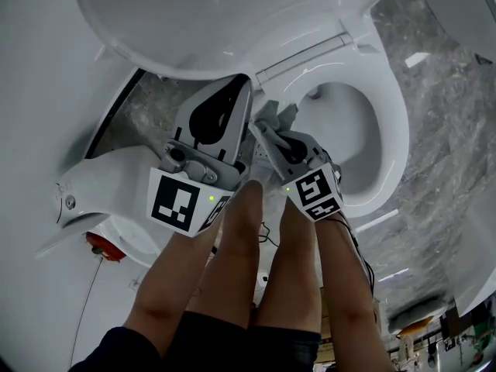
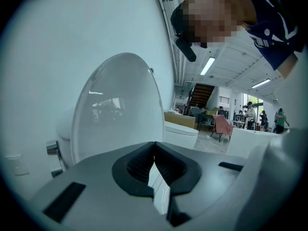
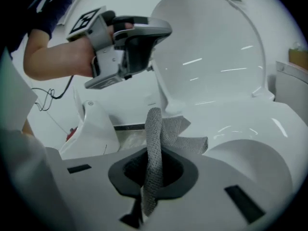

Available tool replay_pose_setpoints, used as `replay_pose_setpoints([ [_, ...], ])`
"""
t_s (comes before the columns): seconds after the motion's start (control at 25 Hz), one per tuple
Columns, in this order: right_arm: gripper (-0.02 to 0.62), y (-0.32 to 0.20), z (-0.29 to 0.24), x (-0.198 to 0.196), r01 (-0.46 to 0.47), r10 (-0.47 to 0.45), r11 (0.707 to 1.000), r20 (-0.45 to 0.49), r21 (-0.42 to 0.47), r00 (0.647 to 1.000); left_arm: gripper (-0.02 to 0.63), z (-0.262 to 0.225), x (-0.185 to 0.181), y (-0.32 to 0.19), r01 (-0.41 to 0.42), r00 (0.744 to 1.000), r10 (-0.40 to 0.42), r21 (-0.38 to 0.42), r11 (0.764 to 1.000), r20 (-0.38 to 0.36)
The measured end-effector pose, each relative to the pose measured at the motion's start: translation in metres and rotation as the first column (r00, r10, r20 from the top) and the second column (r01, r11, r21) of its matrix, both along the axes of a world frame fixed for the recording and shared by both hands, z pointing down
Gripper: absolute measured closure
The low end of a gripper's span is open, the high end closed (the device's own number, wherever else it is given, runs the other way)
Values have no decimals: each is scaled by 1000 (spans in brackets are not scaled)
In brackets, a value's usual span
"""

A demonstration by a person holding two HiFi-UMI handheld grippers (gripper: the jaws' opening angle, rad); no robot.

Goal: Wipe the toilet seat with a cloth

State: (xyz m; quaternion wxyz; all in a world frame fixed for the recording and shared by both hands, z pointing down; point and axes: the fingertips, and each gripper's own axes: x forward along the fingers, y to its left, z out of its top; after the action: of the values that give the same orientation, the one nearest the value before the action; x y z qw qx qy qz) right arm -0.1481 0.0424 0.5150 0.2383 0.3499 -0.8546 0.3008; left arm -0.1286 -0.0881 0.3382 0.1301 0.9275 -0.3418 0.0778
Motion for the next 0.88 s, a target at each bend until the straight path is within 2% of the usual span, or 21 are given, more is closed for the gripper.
replay_pose_setpoints([
  [0.12, 566, -12, 14, 28, -121, 120, 992, -40, -38, 992, 586, -1, 1, 3, 0, 1000, 0, 1, 1000, 1],
  [0.24, 566, -7, 19, 35, -164, 162, 984, -37, -70, 986, 586, -3, 3, 6, -4, 1000, 4, 4, 1000, 0],
  [0.36, 567, 3, 14, 27, -164, 165, 983, 6, -86, 986, 586, -4, 5, 9, -6, 1000, 6, 6, 1000, -1],
  [0.6, 566, 41, 4, 8, -89, 105, 981, 88, -173, 991, 586, -4, 13, 15, -17, 1000, 17, 4, 1000, -2],
  [0.88, 566, 95, 2, 21, -142, 172, 953, 89, -269, 981, 586, -13, 27, 23, -44, 999, 44, 5, 999, -7],
])
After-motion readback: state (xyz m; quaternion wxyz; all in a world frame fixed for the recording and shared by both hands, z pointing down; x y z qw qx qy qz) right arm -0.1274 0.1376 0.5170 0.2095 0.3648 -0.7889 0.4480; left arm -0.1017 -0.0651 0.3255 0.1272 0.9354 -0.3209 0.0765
